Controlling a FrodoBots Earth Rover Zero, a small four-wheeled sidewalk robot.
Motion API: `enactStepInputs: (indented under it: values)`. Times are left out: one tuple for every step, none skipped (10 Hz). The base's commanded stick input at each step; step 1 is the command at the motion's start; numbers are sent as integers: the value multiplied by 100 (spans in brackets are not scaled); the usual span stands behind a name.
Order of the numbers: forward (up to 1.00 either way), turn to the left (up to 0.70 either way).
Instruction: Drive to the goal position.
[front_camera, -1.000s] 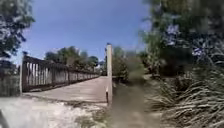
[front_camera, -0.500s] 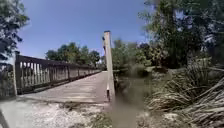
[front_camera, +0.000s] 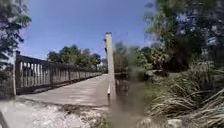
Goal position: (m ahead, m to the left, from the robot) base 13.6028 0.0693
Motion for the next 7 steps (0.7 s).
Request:
enactStepInputs:
  values:
    - [0,0]
    - [0,0]
    - [0,0]
    - [-70,-14]
    - [-70,-14]
    - [-70,-14]
    - [-70,-14]
